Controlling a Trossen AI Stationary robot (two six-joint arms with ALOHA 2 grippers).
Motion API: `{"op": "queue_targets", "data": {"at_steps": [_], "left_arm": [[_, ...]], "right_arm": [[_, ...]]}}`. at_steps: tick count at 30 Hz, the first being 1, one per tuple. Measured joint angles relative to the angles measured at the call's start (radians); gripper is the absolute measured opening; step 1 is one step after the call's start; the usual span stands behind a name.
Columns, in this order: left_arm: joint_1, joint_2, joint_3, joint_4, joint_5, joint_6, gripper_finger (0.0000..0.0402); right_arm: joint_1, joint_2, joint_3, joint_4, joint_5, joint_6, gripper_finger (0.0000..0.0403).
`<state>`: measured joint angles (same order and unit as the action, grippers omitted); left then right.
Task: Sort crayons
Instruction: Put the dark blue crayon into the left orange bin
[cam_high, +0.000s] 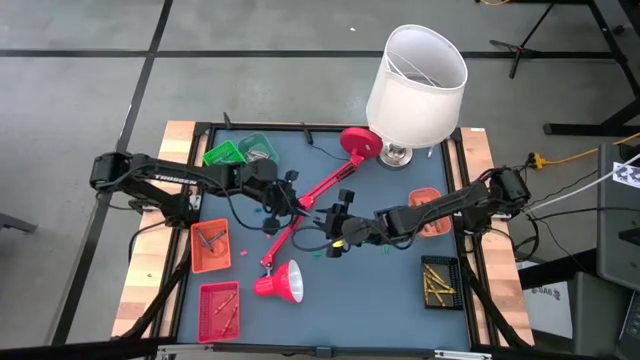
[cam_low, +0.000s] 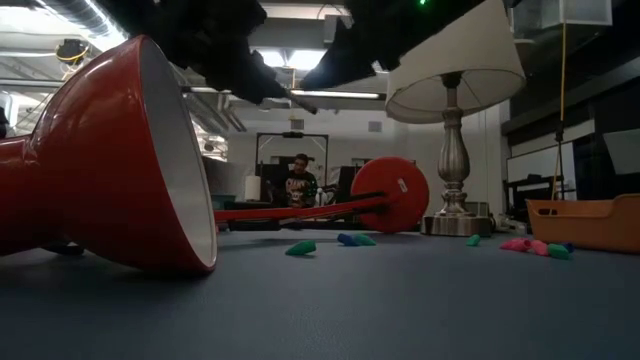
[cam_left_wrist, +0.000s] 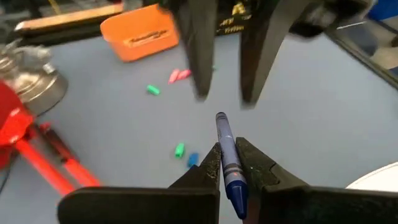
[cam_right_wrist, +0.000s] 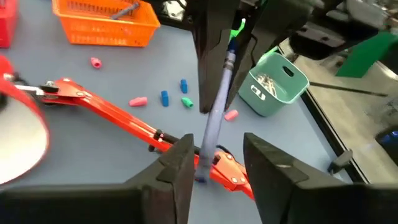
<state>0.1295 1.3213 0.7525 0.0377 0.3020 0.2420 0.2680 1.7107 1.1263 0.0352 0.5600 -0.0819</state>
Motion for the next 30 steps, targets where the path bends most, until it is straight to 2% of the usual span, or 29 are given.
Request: {"op": "queue_targets", "data": {"at_steps": [5,9,14,18,25,30], "left_arm": [[0.000,-0.100,0.000,-0.194,-0.097,-0.052,0.0010],[0.000,-0.217,0.001,-0.362,-0.117,-0.131,0.0010],[-0.001,-0.368,0.001,-0.622,-0.115,-0.313,0.0010],[-0.002,-0.457,0.001,-0.867,-0.107,-0.475,0.0010],[-0.016,-0.529,0.001,-1.242,-0.069,-0.675,0.0010],[-0.031,-0.530,0.000,-1.408,-0.022,-0.779,0.0010]], "right_arm": [[0.000,-0.116,0.000,-0.141,-0.063,-0.002,0.0138],[0.000,-0.215,0.000,-0.279,-0.094,-0.002,0.0138],[0.000,-0.334,0.001,-0.488,-0.119,0.004,0.0138],[-0.017,-0.418,0.000,-0.639,-0.189,0.034,0.0138],[-0.134,-0.551,-0.038,-0.723,-0.377,0.082,0.0138],[-0.247,-0.618,-0.121,-0.746,-0.485,0.078,0.0138]]}}
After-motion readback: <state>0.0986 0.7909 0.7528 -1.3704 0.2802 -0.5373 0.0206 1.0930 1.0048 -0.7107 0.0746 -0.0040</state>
